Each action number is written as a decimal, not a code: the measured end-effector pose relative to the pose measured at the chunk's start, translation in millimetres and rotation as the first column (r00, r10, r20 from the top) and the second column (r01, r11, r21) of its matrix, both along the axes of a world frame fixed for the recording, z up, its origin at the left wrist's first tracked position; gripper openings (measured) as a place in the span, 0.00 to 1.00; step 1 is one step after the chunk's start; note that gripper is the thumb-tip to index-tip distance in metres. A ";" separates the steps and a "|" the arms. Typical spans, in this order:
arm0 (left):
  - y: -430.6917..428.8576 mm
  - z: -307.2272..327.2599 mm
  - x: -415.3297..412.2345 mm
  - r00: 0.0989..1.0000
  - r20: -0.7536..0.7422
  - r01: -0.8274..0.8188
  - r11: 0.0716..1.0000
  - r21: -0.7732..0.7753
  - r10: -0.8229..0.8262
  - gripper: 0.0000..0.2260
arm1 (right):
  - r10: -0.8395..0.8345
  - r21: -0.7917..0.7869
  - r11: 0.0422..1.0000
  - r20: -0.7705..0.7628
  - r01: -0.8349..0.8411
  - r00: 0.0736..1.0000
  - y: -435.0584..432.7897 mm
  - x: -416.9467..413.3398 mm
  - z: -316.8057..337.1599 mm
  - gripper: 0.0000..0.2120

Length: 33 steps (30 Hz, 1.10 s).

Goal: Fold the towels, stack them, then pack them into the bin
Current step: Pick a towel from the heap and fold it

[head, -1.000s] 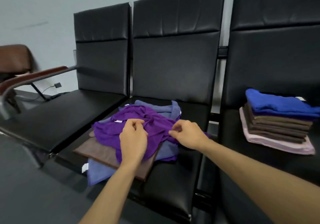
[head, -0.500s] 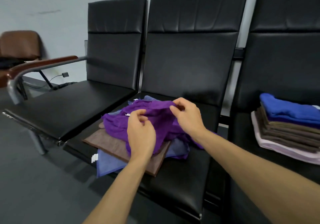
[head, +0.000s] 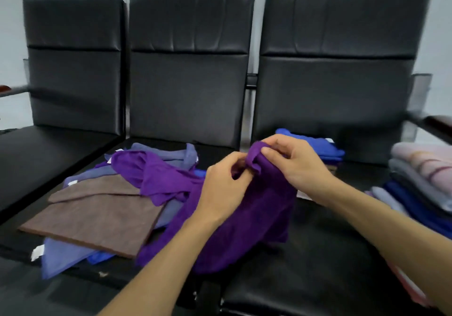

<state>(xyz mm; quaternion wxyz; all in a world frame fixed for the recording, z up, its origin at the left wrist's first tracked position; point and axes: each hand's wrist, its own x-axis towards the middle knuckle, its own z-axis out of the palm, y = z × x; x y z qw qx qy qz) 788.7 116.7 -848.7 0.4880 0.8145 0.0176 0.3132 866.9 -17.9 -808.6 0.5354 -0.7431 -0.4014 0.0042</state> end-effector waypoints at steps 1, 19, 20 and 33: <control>-14.4 -1.0 7.9 1.000 0.002 0.031 0.999 -0.010 -0.031 0.05 | -0.035 -0.005 0.999 -0.007 0.035 0.999 -19.8 4.1 -1.5 0.10; -82.7 -13.4 41.4 0.897 -0.268 0.354 0.935 -0.035 -0.350 0.08 | -0.062 -0.748 0.620 0.252 0.235 0.966 -182.1 0.0 -53.8 0.13; -83.9 -10.9 44.7 0.913 -0.241 0.315 0.944 -0.095 -0.329 0.09 | -0.043 -0.768 0.600 0.250 0.225 0.967 -181.5 3.5 -54.3 0.14; -86.6 -0.3 61.6 0.962 -0.137 0.200 0.950 -0.239 -0.237 0.05 | -0.536 -0.051 0.799 0.393 0.599 0.748 -183.9 19.3 -19.7 0.05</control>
